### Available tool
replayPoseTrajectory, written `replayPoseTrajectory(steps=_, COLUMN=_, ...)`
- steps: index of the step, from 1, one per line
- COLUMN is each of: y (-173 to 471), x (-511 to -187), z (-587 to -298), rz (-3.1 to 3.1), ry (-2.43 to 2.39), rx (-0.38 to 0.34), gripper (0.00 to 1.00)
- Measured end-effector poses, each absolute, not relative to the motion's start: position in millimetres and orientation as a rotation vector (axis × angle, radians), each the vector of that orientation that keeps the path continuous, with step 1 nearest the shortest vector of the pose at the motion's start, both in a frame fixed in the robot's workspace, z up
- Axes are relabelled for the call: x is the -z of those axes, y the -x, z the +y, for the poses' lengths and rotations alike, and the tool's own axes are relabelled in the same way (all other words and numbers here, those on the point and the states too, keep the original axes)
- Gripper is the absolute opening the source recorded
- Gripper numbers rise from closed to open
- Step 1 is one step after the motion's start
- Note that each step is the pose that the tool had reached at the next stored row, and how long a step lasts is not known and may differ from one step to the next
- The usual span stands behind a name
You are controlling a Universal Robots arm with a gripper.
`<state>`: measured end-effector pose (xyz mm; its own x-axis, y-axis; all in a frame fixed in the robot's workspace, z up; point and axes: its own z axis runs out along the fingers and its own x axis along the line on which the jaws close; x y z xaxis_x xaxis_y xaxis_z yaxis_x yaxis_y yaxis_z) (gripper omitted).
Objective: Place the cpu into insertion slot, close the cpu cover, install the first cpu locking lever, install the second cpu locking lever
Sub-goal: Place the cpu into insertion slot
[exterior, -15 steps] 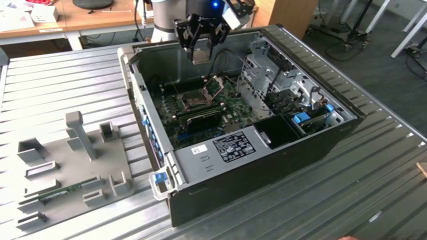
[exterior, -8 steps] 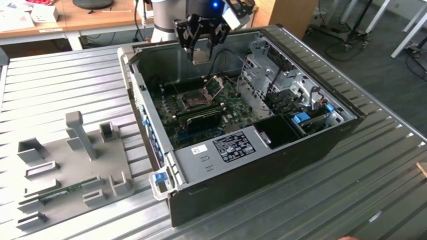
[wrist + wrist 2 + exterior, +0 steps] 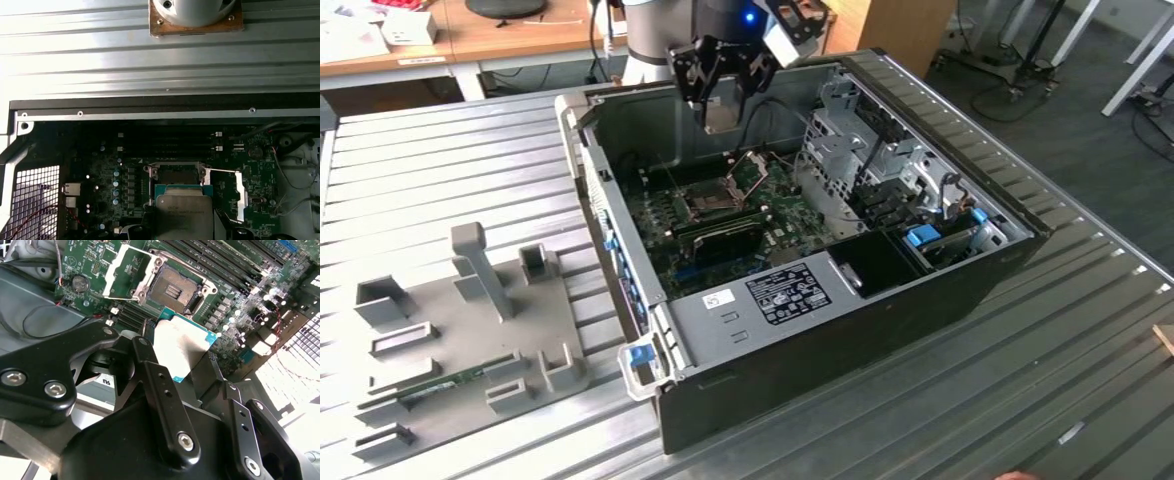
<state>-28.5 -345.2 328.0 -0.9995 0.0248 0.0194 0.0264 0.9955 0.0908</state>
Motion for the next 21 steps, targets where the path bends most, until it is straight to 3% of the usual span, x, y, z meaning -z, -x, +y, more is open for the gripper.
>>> replayPoseTrajectory(steps=21, y=29, x=-298, z=-345, rz=-3.120, ry=0.040, rx=0.142, gripper=0.54)
